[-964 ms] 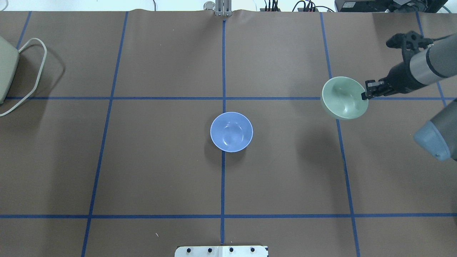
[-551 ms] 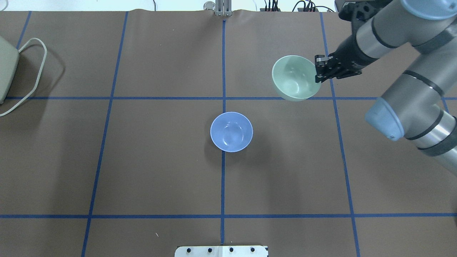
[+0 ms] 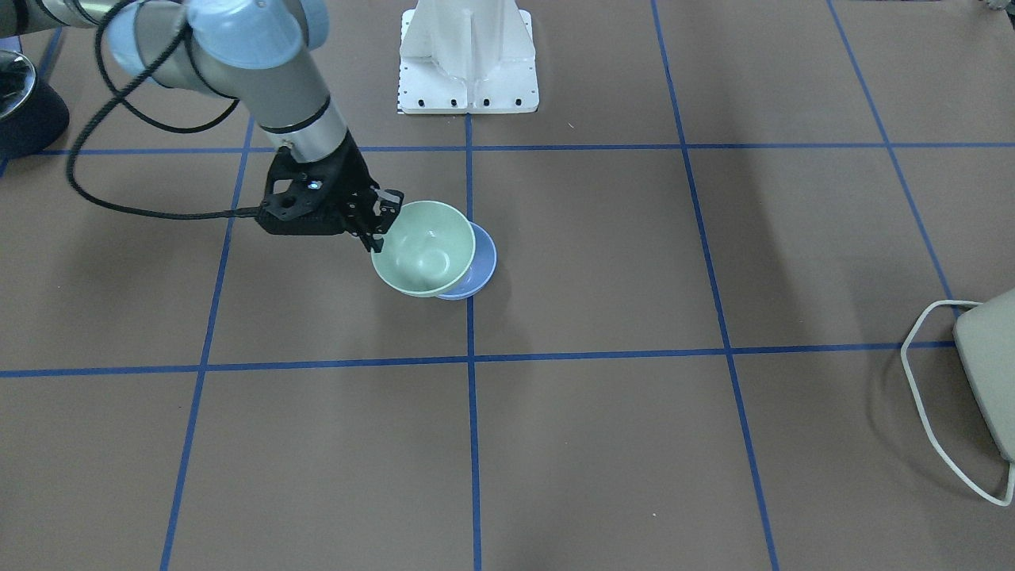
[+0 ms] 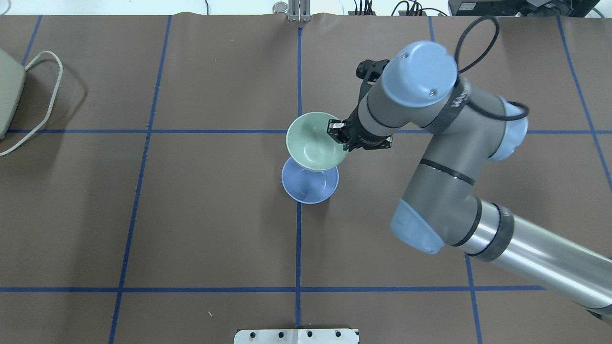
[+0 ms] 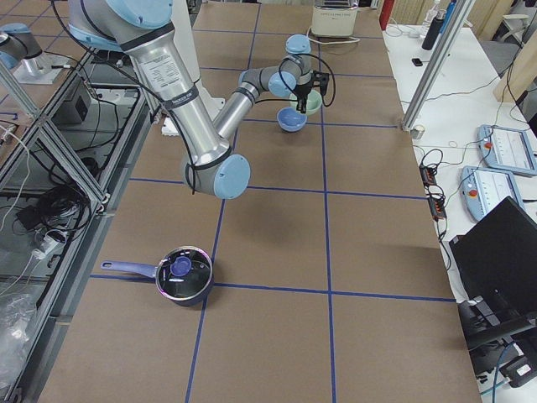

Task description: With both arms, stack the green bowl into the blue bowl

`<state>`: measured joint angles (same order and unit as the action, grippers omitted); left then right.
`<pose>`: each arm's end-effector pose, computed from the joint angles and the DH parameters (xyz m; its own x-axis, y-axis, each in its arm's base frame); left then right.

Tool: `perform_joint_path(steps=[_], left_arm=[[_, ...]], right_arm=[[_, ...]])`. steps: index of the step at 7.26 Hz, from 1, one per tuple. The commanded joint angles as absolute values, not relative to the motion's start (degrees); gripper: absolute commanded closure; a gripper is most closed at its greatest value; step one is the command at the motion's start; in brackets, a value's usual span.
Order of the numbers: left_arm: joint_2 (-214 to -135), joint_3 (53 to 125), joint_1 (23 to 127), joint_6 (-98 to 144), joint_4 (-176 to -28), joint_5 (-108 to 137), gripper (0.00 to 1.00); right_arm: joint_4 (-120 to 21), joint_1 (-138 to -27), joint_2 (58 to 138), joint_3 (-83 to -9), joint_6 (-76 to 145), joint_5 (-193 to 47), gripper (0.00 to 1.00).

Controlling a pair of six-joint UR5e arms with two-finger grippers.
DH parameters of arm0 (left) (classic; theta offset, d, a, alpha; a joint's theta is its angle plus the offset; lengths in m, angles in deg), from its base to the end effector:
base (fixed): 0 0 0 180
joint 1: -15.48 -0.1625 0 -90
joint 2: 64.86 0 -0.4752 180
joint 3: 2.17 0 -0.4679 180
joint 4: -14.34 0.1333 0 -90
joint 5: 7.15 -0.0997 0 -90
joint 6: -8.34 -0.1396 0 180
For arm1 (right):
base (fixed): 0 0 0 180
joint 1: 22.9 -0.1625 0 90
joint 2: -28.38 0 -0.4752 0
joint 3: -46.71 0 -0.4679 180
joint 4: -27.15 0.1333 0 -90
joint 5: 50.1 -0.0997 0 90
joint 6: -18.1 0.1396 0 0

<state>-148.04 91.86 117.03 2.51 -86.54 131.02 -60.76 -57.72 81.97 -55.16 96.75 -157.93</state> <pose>-0.1333 -0.5063 0.7353 0.6911 0.0679 -0.7196 0.1287 0.9681 0.2149 -0.5717 -0.5080 0.2037 0.5823 0.1768 0.7936 -0.2401 0.9699 -0.0399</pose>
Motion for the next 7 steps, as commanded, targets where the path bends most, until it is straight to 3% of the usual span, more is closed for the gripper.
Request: perform_joint_path(steps=[1, 7], left_arm=[[-148.00, 91.96, 117.00, 2.37, -86.56, 131.01, 0.01], [-147.21, 91.96, 116.91, 2.37, -87.62, 131.10, 0.01]], right_arm=[[-60.75, -52.98, 81.37, -53.57, 98.44, -153.99, 1.00], [-60.65, -52.17, 82.34, -51.90, 97.21, -152.85, 1.00]])
